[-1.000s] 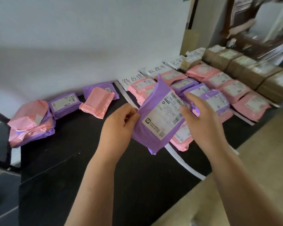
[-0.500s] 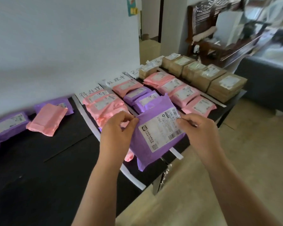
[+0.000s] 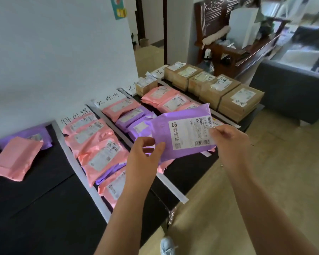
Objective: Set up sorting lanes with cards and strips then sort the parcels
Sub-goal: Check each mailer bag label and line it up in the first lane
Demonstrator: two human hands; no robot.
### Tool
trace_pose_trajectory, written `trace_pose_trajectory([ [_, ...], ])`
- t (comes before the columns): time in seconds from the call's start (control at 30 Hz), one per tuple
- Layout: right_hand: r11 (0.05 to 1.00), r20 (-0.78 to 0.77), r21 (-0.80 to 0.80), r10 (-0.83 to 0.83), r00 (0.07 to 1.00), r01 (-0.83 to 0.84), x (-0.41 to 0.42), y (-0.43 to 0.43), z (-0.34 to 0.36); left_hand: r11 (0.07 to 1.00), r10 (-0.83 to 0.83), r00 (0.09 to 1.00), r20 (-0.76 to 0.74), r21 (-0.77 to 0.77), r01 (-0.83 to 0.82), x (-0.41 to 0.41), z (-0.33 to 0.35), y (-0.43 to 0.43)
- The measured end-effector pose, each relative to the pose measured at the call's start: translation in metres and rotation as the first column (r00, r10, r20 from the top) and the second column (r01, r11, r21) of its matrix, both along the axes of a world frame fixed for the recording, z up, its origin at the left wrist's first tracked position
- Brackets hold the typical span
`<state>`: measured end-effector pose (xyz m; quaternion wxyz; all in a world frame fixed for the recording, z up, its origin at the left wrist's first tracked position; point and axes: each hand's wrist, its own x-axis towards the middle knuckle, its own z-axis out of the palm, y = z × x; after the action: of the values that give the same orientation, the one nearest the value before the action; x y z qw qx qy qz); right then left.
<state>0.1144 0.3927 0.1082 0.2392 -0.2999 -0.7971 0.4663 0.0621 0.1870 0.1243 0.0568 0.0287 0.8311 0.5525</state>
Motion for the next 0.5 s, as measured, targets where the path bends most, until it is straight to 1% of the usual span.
trace_pose_trajectory([
  [0.1,0.999,0.032,0.042,-0.008,0.999,0.006,-0.027,0.015,-0.001,0.999,-0.023,0.999,0.025,0.041,0.022,-0.026,0.000,0.016],
  [0.2,0.998,0.051,0.066,-0.021,0.998,0.018,-0.051,0.033,-0.003,0.997,-0.061,0.997,0.041,0.039,0.059,-0.053,0.000,0.032],
  [0.3,0.998,0.101,0.066,0.009,0.995,-0.015,-0.073,0.046,-0.011,0.996,-0.079,0.995,0.065,0.034,0.077,-0.074,-0.003,0.046],
  [0.43,0.996,0.147,0.079,0.028,0.989,-0.040,-0.113,0.067,-0.020,0.998,-0.060,0.992,0.115,0.039,0.056,-0.104,-0.012,0.067],
  [0.5,0.996,0.149,0.065,0.052,0.987,-0.063,-0.138,0.079,-0.026,1.000,-0.010,0.991,0.136,0.023,0.007,-0.122,-0.019,0.081],
])
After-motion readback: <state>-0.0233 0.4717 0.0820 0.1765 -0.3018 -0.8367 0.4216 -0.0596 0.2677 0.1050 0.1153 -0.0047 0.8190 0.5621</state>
